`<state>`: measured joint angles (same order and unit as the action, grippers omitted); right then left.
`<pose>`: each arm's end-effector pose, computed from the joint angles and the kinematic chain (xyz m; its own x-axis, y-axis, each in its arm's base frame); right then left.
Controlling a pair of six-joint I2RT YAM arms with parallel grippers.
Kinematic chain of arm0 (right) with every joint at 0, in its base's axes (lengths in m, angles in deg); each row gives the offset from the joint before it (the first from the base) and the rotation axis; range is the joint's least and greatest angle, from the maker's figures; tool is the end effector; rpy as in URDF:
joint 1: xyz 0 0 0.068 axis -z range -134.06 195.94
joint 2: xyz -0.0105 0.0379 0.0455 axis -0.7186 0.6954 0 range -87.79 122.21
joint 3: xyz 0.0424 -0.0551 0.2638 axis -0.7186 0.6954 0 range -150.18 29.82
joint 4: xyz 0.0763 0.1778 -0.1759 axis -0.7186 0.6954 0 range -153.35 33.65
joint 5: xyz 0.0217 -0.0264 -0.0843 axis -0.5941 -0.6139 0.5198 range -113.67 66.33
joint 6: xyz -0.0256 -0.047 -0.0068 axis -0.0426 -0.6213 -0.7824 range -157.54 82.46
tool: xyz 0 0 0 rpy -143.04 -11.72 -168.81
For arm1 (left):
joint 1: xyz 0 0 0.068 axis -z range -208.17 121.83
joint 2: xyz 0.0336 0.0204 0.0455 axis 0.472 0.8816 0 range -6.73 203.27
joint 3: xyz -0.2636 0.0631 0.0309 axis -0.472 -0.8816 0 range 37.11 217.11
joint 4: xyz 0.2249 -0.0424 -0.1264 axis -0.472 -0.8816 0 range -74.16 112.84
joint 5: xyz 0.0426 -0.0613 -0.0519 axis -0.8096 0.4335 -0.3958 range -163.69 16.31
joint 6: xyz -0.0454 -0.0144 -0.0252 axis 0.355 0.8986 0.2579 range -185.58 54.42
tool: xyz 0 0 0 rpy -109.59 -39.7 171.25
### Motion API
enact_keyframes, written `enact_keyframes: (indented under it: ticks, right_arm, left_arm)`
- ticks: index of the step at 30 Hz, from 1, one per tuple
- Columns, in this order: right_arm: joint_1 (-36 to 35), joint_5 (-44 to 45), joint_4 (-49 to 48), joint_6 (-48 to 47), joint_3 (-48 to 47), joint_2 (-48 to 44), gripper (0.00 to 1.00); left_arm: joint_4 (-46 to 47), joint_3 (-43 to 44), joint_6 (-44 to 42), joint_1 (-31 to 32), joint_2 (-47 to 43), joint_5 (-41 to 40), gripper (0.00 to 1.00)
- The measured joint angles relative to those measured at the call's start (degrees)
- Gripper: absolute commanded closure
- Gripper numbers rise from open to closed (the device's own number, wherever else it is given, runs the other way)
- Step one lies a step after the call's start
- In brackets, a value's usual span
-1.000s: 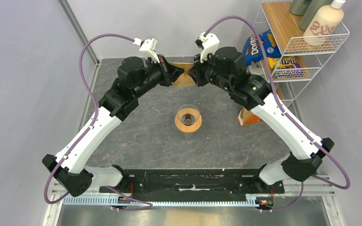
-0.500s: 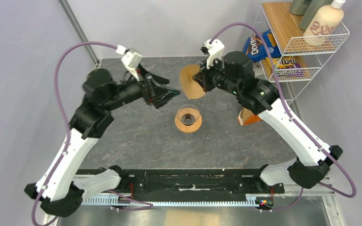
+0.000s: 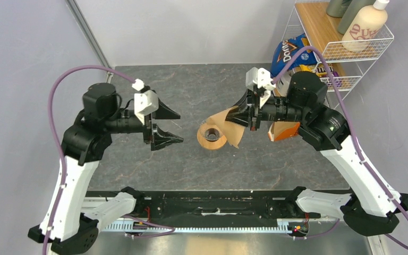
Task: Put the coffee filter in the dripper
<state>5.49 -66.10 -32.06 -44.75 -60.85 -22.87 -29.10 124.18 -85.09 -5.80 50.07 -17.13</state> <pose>0.1386 0.1497 0.5034 0.0513 -0.0779 -0.9956 -0.9913 0.1172 -0.0602 0.1216 -0.0822 0.4752 -0.0122 0.2041 -0.9789 0.9877 0.1553 0.0200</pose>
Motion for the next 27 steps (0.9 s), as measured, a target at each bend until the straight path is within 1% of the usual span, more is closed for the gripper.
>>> enact_keyframes:
  ticks: [3, 6, 13, 18, 21, 24, 27]
  right_arm:
    - [-0.2, -2.4, 0.0, -0.3, 0.0, 0.2, 1.00]
    - [-0.2, -2.9, -0.6, 0.7, 0.0, 0.9, 1.00]
    - [-0.2, -1.6, -3.5, 6.4, 1.1, 1.7, 1.00]
    - [-0.2, 0.1, -4.6, 9.5, 1.5, 1.8, 1.00]
    - [-0.2, 1.2, -4.7, 10.4, 1.8, 1.8, 1.00]
    - [-0.2, 2.3, -4.6, 10.7, 1.9, 1.8, 1.00]
    - [-0.2, 3.6, -4.6, 10.7, 1.9, 1.8, 1.00]
  left_arm:
    - [-1.3, -0.2, -3.2, 0.7, 2.8, 0.6, 0.21]
    - [2.6, -1.7, -2.2, 3.6, 3.5, -1.4, 0.21]
    - [15.6, -5.3, 1.1, 14.9, 2.5, -11.5, 0.33]
    - [22.5, -7.2, 1.3, 18.8, 2.3, -18.8, 0.43]
    - [24.8, -7.7, 1.3, 19.6, 2.3, -21.6, 0.43]
    - [26.0, -7.8, 1.2, 19.9, 2.2, -22.0, 0.34]
    - [26.5, -7.8, 1.2, 20.2, 2.2, -21.5, 0.34]
